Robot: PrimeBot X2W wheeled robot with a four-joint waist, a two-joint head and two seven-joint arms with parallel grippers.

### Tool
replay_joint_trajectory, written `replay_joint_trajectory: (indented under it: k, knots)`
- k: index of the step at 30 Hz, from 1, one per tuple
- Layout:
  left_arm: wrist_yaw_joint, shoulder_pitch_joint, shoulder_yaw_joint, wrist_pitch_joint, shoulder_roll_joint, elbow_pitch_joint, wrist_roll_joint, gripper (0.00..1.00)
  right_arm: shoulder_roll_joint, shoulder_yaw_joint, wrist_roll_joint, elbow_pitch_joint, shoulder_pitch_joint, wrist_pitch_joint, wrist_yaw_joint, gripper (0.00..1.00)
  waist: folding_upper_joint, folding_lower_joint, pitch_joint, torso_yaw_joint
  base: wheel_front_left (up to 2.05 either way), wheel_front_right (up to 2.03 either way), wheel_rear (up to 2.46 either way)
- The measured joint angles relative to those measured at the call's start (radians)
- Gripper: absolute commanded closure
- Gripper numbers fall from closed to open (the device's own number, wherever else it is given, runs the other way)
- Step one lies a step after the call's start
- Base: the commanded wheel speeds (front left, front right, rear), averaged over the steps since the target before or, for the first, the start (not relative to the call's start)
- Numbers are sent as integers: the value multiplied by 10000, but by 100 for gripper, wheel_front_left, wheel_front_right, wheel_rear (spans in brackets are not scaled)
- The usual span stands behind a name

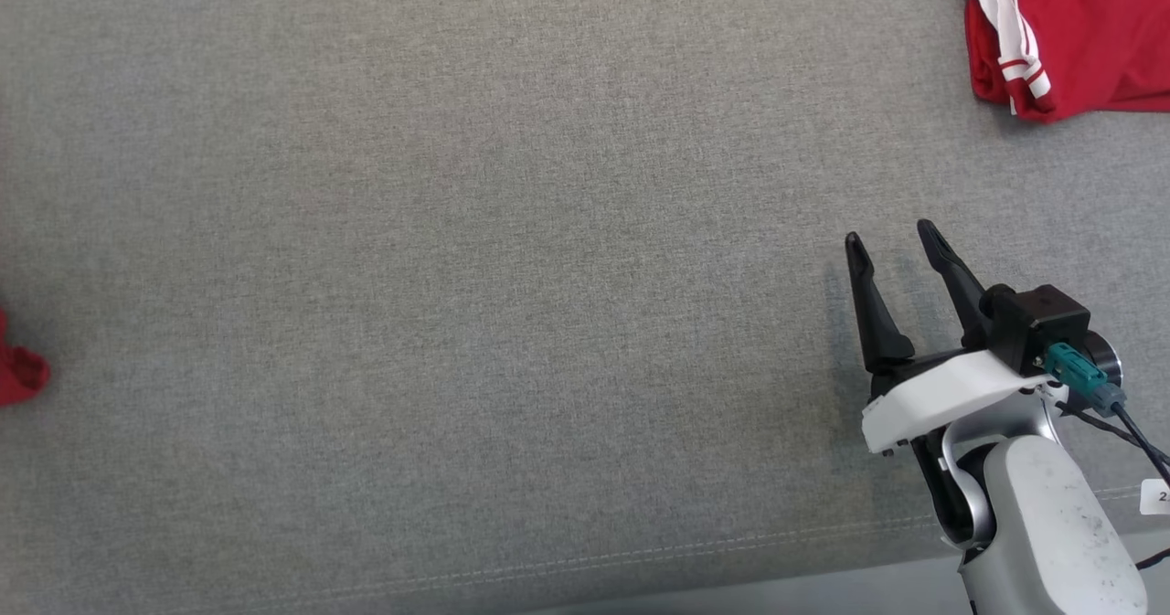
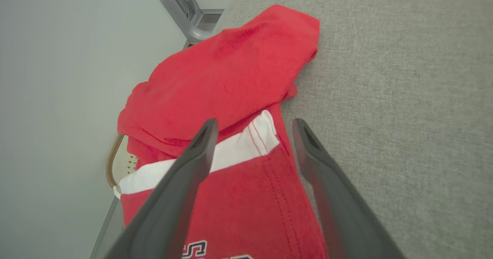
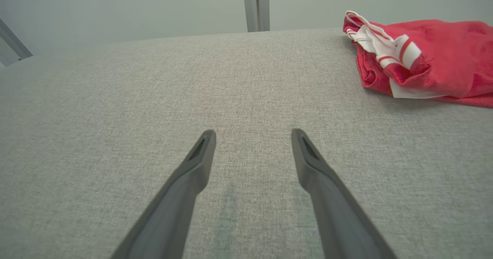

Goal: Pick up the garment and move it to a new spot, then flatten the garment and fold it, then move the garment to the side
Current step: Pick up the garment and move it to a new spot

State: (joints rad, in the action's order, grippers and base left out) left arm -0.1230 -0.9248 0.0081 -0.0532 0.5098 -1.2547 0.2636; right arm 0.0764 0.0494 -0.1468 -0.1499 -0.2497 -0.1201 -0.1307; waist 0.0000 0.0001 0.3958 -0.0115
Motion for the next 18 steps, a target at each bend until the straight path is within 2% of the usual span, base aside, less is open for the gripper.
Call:
replay_joint_trajectory:
  k: [11, 18]
  knots:
    - [-13, -144, -104, 228, 102, -201, 190, 0, 61, -165, 107, 328, -16, 105, 0, 0, 0, 0, 549, -148, 0, 0, 0]
    - [46, -198, -115, 738, 171, -267, 364, 0, 61, -199, 182, 489, -17, 178, 0, 0, 0, -1, 796, -126, 0, 0, 0]
